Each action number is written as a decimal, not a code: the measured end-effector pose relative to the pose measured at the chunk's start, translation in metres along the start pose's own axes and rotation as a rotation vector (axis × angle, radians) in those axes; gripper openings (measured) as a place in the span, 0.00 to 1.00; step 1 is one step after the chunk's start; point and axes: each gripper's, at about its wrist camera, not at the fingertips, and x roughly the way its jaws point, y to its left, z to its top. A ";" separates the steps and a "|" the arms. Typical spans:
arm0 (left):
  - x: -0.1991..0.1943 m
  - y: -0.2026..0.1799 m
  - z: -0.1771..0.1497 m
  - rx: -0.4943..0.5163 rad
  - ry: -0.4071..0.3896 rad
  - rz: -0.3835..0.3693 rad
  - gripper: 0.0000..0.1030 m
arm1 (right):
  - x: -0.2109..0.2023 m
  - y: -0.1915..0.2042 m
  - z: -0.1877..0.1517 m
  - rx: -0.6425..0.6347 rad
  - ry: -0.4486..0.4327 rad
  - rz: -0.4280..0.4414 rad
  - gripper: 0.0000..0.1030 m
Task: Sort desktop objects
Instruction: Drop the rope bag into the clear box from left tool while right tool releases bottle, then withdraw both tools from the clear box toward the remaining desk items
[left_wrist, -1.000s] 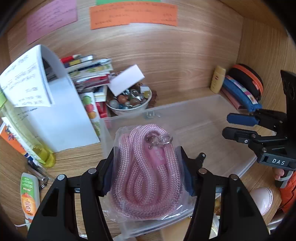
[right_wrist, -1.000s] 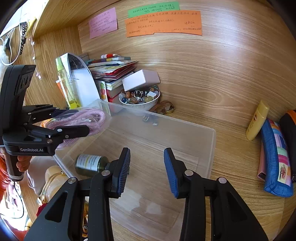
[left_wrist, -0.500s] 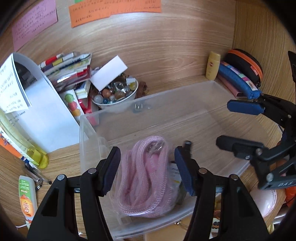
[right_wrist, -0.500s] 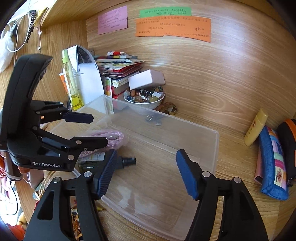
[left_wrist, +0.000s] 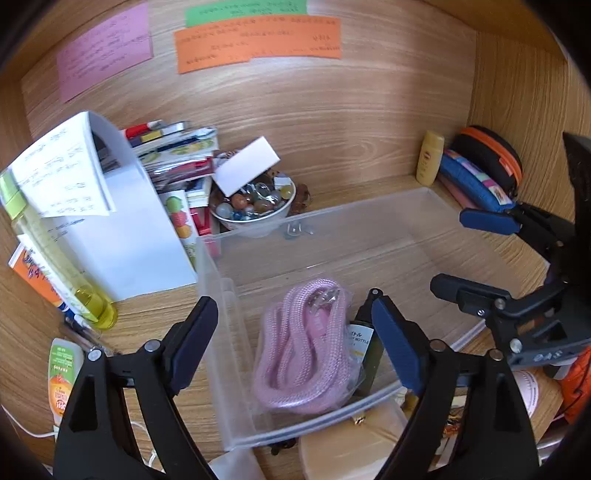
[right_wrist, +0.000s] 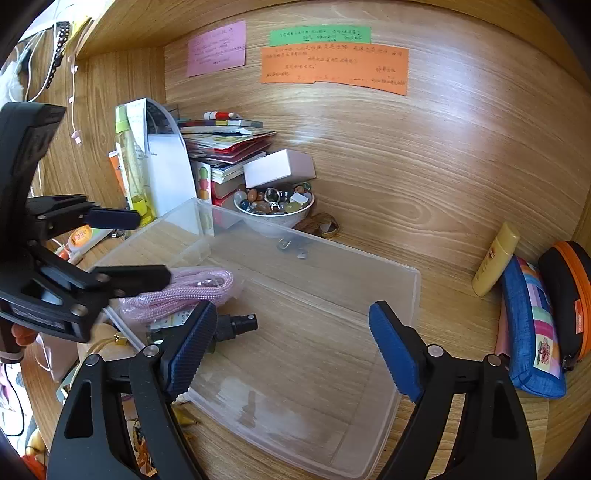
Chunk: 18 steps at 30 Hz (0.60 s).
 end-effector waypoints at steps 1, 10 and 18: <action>-0.003 0.003 0.000 -0.008 -0.004 -0.003 0.85 | 0.000 -0.001 0.000 0.005 0.001 0.002 0.80; -0.036 0.024 -0.010 -0.052 -0.046 0.000 0.89 | -0.008 -0.006 0.008 0.047 0.016 -0.010 0.80; -0.068 0.049 -0.028 -0.101 -0.100 0.021 0.92 | -0.045 0.006 0.002 0.032 -0.035 -0.036 0.90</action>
